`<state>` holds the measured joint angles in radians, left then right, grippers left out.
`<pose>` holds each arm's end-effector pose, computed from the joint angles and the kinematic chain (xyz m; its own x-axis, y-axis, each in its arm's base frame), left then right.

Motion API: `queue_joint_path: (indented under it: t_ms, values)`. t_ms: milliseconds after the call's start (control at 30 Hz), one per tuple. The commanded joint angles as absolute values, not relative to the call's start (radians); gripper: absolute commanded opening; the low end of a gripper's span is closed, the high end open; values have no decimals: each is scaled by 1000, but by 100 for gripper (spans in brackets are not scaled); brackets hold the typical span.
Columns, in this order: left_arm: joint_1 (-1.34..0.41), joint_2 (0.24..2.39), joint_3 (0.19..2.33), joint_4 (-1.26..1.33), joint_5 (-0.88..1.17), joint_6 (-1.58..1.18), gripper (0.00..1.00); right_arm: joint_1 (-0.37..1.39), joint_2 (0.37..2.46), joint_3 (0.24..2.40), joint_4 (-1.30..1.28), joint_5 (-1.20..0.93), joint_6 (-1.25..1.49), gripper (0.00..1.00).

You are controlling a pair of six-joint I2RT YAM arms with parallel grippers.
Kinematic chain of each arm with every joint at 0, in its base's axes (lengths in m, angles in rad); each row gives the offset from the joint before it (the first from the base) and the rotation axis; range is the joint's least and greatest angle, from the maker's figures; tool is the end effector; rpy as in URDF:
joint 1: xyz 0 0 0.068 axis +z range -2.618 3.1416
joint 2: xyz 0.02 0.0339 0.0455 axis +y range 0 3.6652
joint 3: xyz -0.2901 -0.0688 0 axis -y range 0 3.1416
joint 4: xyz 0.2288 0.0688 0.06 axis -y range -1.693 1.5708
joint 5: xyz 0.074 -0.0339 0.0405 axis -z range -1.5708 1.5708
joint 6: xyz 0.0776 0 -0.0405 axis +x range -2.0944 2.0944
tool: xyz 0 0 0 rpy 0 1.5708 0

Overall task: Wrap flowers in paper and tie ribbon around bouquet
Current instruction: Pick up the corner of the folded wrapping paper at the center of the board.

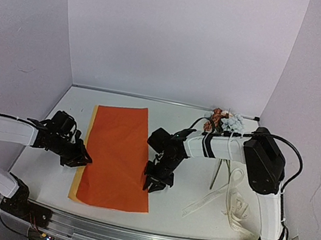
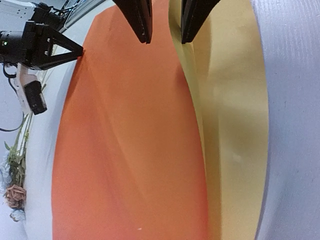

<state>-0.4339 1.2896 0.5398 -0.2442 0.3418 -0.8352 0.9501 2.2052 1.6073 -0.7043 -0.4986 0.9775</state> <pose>0.1960 -0.1195 0.1569 -0.9270 -0.3404 -0.1576 -0.1868 0.7833 -0.5929 0.2330 0.3897 0.1309 -0.9670 -0.1006 0.2339 0.0242 0.8781 0.4778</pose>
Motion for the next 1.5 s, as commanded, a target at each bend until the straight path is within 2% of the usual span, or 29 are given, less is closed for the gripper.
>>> queue_joint_path:
  t_ms: [0,233,567,667,867,1000,1067,1133,1267,1467]
  values:
    - [-439,1239,605,-236,358,-828,16,958,2247,1650,-703,-493,989,19]
    - [-439,1198,665,-278,335,-795,1,959,2267,1680,-701,-503,1001,19]
    - [-439,1228,627,-357,270,-821,0,959,2287,1708,-701,-505,1019,18]
    - [-439,1256,574,-313,274,-821,7,959,2290,1707,-699,-505,1026,17]
    - [-439,1284,513,-245,268,-816,37,960,2289,1704,-698,-505,1026,17]
    - [-439,1290,497,-222,272,-819,41,959,2290,1704,-697,-505,1028,17]
    - [-439,1290,496,-210,281,-823,38,959,2290,1702,-696,-504,1029,17]
    - [-439,1281,503,-202,291,-829,30,959,2289,1700,-695,-504,1029,17]
    - [-439,1241,552,-221,279,-815,2,964,2293,1707,-689,-508,1035,16]
    - [-439,1129,711,-282,230,-736,0,982,2347,1803,-689,-535,1064,15]
